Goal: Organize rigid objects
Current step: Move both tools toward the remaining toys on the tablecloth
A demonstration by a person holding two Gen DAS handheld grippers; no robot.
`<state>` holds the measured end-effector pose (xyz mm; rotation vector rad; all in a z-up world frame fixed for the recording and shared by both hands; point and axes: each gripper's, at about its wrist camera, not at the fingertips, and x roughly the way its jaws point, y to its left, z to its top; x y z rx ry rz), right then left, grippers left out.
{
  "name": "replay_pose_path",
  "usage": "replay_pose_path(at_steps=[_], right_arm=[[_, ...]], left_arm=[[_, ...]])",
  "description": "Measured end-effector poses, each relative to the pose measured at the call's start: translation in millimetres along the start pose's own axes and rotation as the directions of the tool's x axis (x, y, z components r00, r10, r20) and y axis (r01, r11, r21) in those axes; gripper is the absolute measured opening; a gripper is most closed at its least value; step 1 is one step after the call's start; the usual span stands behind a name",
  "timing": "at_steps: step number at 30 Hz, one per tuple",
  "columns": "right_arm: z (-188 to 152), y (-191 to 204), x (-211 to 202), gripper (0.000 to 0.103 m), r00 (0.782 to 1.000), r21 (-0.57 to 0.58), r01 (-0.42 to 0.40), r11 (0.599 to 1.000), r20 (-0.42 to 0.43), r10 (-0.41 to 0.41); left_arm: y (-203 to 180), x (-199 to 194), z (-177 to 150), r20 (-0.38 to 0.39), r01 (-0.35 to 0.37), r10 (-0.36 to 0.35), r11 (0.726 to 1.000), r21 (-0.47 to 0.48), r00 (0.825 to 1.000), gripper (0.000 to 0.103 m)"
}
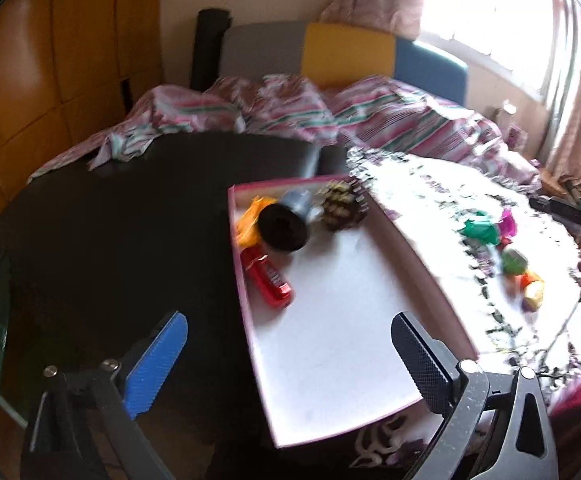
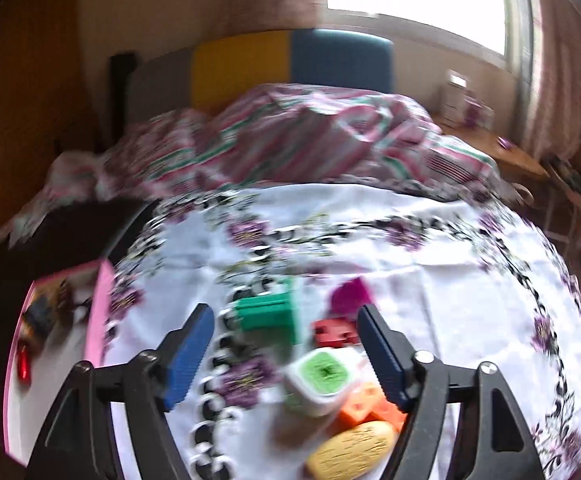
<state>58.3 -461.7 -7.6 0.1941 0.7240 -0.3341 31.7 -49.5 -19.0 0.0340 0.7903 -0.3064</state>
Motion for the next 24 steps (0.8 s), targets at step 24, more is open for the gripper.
replay_pose_path(at_steps=[24], right_arm=[[-1,-83,-12,0.076,0.987,0.328,0.137,0.935,0.036,-0.157]], left_arm=[[-143,57,75,-0.056,0.291,-0.286,0.928,0.233,0.957,0.103]])
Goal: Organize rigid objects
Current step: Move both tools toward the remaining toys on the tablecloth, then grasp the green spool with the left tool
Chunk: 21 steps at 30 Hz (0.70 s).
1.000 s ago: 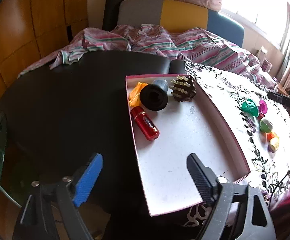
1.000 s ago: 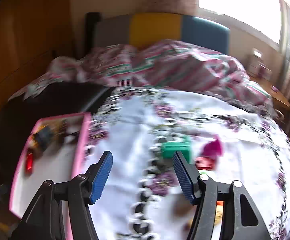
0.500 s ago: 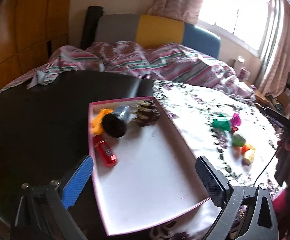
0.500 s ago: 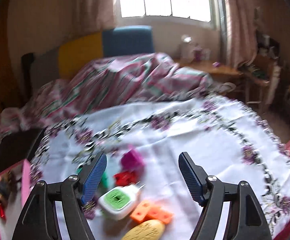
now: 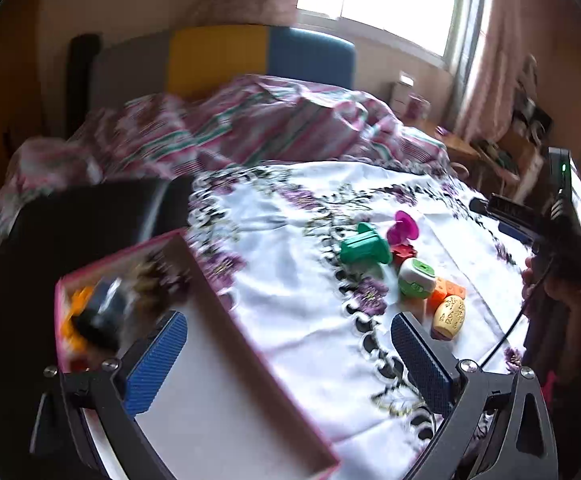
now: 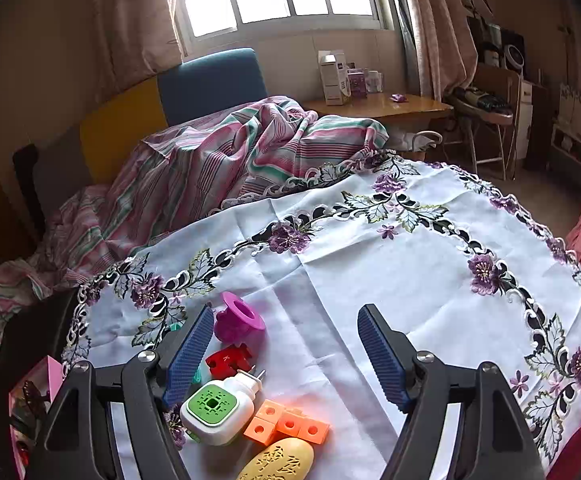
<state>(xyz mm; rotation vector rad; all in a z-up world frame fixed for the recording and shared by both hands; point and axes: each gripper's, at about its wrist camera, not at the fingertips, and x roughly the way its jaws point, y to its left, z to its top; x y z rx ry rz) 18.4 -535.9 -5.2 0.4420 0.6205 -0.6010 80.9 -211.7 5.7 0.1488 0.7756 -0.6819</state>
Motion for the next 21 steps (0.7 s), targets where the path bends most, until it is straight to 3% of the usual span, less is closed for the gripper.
replay_pose_path(at_steps=[6,10,21], right_arm=[[0,-4,5,0.076,0.999,0.037,-0.025,0.999,-0.038,0.026],[1,-8,11,0.076,0.996,0.069,-0.046,0.997,-0.067,0.051],[-1,-9,20,0.076,0.987,0.112,-0.091,0.989,-0.121,0.105]], left_arm=[[-29,57,30,-0.075,0.058,-0.051,0.994,0.089,0.996,0.103],[-40,97,49,-0.139,0.104,-0.093,0.992,0.074,0.986,0.103],[-80,186,81,-0.248,0.135,-0.1,0.983,0.127,0.963,0.103]])
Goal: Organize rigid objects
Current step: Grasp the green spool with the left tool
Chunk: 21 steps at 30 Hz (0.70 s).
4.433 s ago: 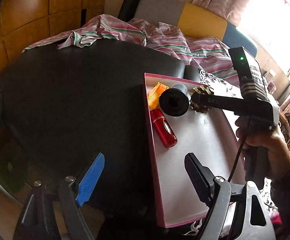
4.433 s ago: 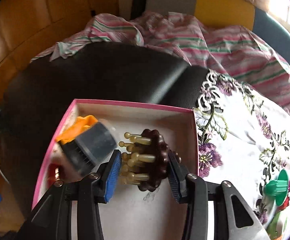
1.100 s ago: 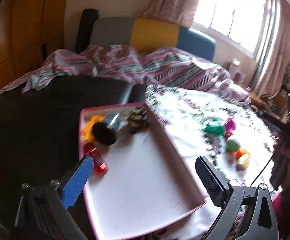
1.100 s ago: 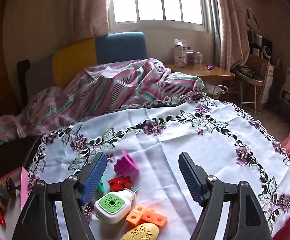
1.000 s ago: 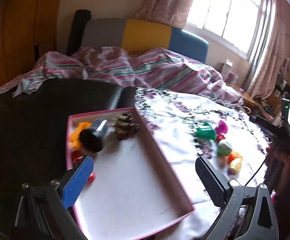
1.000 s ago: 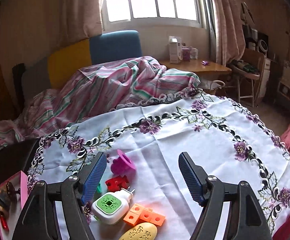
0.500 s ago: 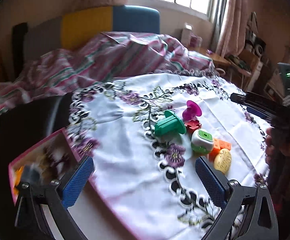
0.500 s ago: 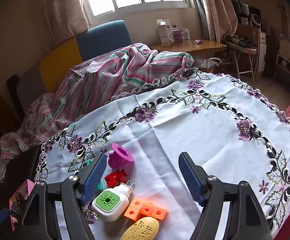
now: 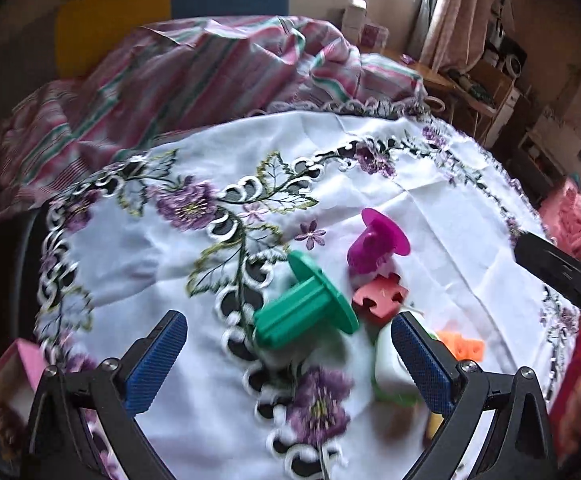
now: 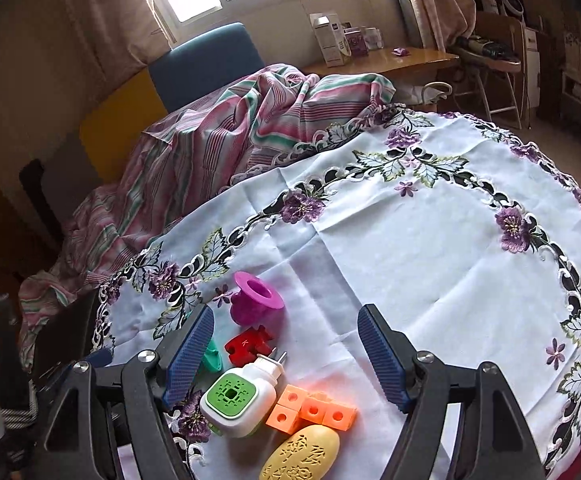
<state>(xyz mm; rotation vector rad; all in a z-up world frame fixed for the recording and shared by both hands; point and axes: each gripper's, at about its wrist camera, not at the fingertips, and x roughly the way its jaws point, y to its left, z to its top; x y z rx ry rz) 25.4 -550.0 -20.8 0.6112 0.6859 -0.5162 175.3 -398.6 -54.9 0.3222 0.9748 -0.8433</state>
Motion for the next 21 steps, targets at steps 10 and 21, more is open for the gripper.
replay_pose_path(at_steps=[10,21], right_arm=[[-2,4,5,0.076,1.0,-0.016,-0.012,1.0,-0.027,0.012],[-2,-10,14,0.076,0.998,0.051,-0.015,0.999,-0.067,0.018]], left_arm=[[1,60,10,-0.147,0.071,-0.071,0.997,-0.009,0.987,0.058],[13,6,-21,-0.026,0.114,-0.116,0.991,-0.066,0.993,0.016]])
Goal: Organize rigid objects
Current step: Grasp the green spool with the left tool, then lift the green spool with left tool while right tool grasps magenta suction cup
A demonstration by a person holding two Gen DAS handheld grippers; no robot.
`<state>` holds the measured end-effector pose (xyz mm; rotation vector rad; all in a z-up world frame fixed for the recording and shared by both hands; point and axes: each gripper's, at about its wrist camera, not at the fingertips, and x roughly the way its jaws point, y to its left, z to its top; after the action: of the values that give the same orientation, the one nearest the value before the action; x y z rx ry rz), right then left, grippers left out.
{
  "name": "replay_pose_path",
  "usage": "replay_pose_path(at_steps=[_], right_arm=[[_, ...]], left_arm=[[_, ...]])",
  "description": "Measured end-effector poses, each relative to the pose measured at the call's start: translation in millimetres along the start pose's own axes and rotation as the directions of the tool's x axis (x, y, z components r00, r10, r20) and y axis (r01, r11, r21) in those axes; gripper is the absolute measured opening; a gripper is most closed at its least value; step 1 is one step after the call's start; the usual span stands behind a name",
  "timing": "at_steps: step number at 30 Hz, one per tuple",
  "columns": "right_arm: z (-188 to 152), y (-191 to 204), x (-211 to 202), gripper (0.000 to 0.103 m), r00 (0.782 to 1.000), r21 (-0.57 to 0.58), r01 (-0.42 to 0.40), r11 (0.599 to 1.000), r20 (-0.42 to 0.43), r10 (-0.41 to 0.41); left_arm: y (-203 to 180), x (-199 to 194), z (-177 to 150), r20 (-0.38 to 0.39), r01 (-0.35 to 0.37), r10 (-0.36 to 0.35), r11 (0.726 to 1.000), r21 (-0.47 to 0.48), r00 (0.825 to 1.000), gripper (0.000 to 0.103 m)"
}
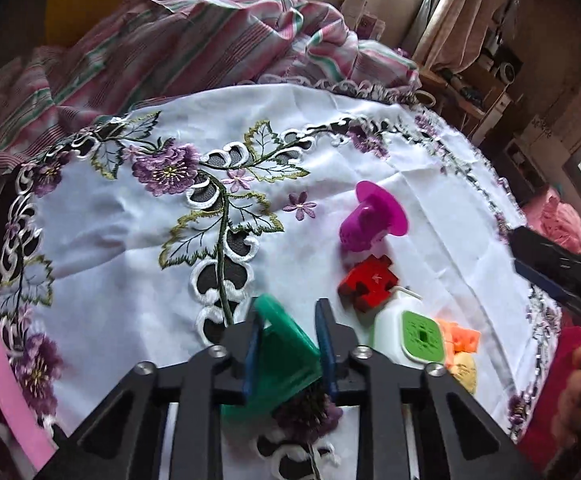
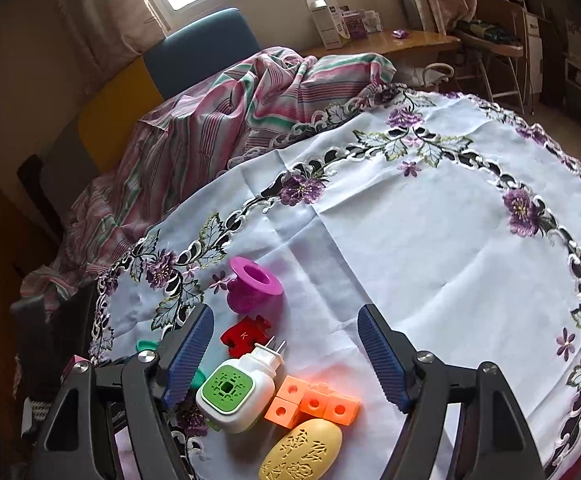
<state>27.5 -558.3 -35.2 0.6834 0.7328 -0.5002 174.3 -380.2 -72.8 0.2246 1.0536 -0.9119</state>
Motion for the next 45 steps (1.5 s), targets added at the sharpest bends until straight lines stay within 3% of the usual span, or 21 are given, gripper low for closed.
replay_pose_path(at_steps=[2,5,8,10,14,18,24,29,37,45], right_arm=[[0,-3,2,0.076,1.0,0.019,0.0,1.0,-0.011,0.0],[-1,-7,4,0.076,1.0,0.031,0.006,0.999,-0.019,-0.005],[-2,-8,4,0.076,1.0,0.039,0.006,0.999,-0.026,-0.005],[-2,-9,5,0.076,1.0,0.042,0.009,0.999,-0.03,-0.007],[-2,-8,6,0.076,0.999,0.043,0.003,0.999,-0.043,-0.001],[-3,-7,6,0.076,0.999,0.045,-0.008,0.999,-0.05,0.01],[-2,-8,4,0.076,0.998,0.061,-0.032,0.998,-0.053,0.036],[-2,-9,3,0.076,0.998,0.072,-0.044,0.996,-0.051,0.048],[-3,-6,5,0.076,0.997,0.059,-0.052,0.997,-0.061,0.056],[-3,-4,6,0.076,0.996,0.052,-0.052,0.997,-0.069,0.056]], left_arm=[[-1,-10,-4,0.019,-0.007,0.007,1.0,0.004,1.0,0.006],[5,-17,-17,0.003,0.034,-0.034,0.999,-0.019,0.999,0.006],[4,-22,-31,-0.005,0.025,-0.025,0.999,0.021,1.0,0.007],[9,-27,-38,-0.032,0.043,-0.043,0.999,-0.012,0.999,0.024],[13,-45,-55,-0.022,0.032,-0.033,0.998,-0.045,0.999,0.036],[15,-53,-71,-0.014,0.001,-0.002,0.996,-0.091,1.0,0.067],[13,-54,-84,-0.027,-0.05,0.047,0.991,-0.128,0.999,0.085],[24,-36,-87,-0.094,-0.106,0.085,0.964,-0.244,0.992,0.085],[29,-36,-81,-0.061,-0.135,0.122,0.938,-0.318,0.991,0.086],[33,-28,-70,-0.106,-0.12,0.086,0.919,-0.376,0.991,0.091]])
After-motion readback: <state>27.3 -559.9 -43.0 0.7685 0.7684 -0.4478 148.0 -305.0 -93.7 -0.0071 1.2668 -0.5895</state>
